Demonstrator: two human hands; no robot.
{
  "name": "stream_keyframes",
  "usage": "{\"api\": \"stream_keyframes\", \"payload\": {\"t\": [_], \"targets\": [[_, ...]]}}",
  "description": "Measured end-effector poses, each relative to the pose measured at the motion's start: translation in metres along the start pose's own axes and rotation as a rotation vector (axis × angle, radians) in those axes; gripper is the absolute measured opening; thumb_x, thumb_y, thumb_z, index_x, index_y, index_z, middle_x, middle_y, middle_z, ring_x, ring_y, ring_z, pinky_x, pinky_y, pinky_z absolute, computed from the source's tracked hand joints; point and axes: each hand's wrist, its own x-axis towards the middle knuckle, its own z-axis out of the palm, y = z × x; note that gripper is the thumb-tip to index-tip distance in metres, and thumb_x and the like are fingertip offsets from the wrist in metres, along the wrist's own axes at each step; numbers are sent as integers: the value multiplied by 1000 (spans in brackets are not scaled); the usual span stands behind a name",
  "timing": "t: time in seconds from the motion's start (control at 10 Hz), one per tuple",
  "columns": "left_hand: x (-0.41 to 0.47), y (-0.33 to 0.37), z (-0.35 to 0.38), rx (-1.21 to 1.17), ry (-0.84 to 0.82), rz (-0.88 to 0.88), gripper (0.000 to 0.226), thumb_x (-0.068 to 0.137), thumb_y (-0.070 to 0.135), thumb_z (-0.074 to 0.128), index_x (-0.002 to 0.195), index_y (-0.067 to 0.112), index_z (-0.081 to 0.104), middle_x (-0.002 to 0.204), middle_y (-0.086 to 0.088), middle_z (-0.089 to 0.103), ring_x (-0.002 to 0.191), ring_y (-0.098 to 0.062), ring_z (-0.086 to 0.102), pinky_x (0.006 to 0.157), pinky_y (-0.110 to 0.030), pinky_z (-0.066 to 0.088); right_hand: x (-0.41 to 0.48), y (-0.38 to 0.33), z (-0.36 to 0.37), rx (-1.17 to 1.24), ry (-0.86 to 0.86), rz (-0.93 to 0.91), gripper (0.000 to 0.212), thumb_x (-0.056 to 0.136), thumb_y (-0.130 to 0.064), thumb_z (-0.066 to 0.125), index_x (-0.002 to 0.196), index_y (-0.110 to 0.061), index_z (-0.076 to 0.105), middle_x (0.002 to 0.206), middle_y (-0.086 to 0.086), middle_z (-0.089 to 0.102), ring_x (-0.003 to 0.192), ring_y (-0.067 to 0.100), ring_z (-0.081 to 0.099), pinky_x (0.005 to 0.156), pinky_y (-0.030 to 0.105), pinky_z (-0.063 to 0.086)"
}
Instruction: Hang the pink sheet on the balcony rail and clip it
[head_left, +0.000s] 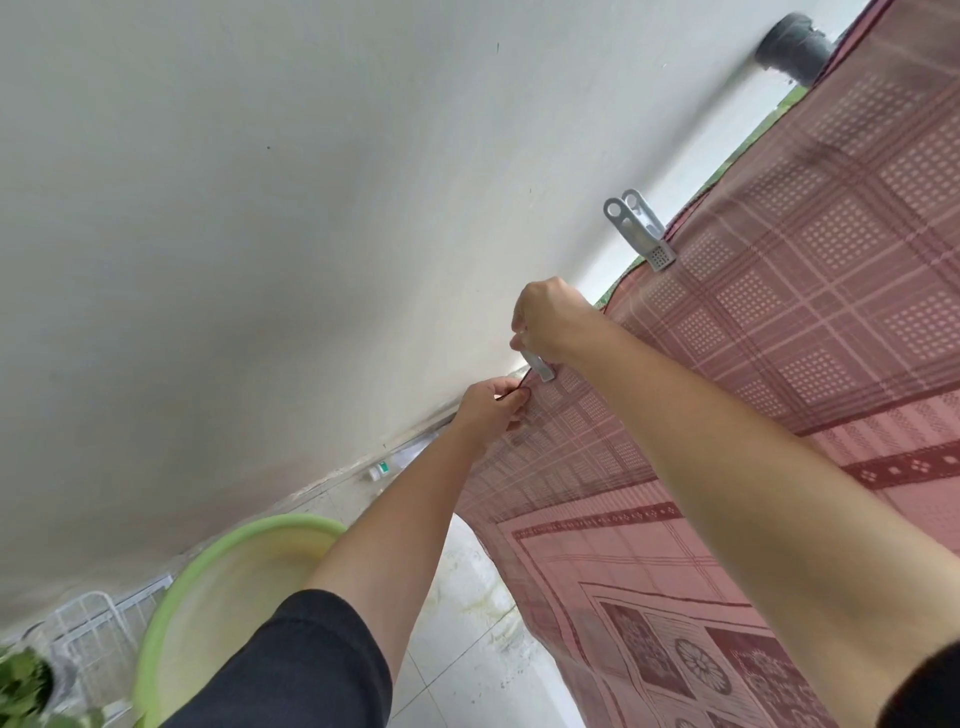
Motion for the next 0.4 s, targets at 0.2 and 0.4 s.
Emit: {"api": "stream_keyframes", "payload": {"t": [0.2, 0.4], "targets": [[-3, 4, -11, 128, 62, 27, 7, 89, 24, 69, 94, 19, 71, 85, 1, 64, 72, -13, 57, 67, -31, 51, -7, 0, -1, -104, -51, -7, 30, 93, -34, 65, 97, -4, 63, 103, 11, 64, 89, 27, 58, 67, 31, 44], [-23, 40, -41, 722, 319, 100, 27, 95, 35, 45, 109, 25, 66, 121, -2, 58, 109, -21, 56, 92, -34, 43, -32, -3, -8, 113, 234, -47, 35, 101, -26, 47, 125, -3, 56, 123, 16, 58, 114, 34, 55, 88, 39, 45]]}}
